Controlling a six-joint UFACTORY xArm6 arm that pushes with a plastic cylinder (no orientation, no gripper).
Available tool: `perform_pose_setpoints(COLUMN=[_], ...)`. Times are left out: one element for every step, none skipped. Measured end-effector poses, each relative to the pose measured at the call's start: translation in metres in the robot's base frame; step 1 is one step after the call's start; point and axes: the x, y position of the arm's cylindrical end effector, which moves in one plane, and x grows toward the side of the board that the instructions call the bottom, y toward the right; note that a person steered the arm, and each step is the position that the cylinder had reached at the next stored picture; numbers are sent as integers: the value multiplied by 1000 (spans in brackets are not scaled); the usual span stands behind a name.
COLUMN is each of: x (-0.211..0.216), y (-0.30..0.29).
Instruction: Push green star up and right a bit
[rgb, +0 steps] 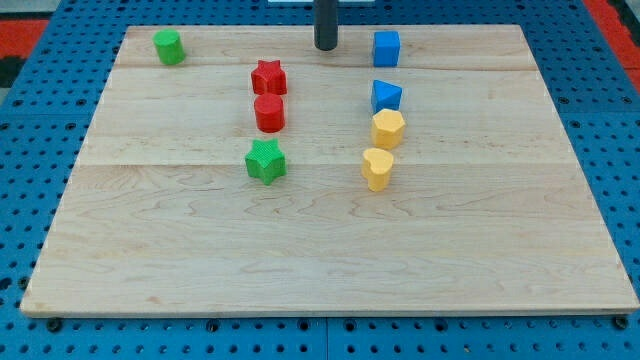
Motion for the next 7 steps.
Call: perform_pose_setpoints(x=[-3, -2, -1, 53, 113, 189, 249], y=[0, 1, 1, 4, 7, -3, -21])
